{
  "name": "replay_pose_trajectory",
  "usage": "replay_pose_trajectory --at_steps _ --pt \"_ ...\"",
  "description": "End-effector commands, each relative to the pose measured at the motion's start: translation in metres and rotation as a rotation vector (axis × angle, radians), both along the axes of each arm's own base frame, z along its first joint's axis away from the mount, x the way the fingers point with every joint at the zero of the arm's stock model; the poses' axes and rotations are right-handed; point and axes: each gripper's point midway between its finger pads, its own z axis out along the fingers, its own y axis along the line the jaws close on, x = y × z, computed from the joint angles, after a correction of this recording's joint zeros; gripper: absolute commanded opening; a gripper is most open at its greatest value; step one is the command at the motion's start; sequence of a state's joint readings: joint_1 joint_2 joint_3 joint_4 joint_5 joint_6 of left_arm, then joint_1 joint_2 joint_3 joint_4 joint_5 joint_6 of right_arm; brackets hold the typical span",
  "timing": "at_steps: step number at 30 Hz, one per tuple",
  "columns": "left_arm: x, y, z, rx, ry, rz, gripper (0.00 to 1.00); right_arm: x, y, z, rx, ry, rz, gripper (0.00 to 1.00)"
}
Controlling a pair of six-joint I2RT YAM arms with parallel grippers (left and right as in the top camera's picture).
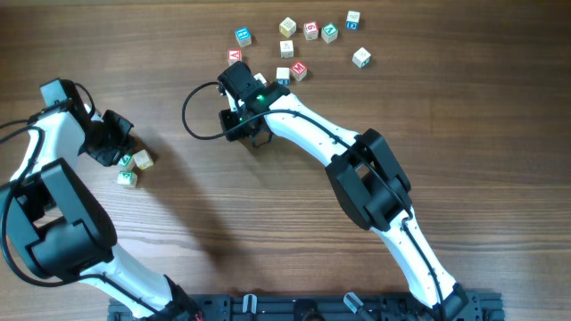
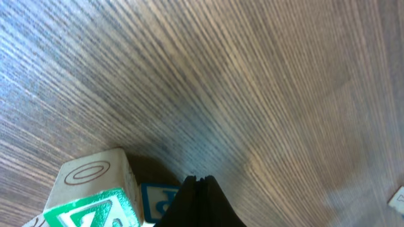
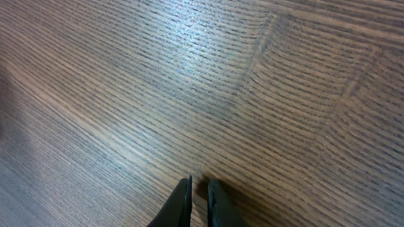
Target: Form a circle
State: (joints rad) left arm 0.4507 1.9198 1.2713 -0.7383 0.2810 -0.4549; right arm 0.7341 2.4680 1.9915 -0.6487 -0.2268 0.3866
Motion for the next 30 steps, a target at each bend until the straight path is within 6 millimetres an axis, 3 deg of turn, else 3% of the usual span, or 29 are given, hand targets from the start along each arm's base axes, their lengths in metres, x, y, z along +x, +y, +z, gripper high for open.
replay_pose_trajectory --at_steps 1,30 --pt "-0.004 0.001 -0.003 0.005 0.03 0.001 0.04 0.003 -0.014 -0.013 -0.071 -0.019 -0.011 0.12" --pt "-0.015 -0.001 -0.005 -0.001 0.076 0.003 0.04 0.003 -0.014 -0.013 -0.071 -0.018 -0.011 0.12"
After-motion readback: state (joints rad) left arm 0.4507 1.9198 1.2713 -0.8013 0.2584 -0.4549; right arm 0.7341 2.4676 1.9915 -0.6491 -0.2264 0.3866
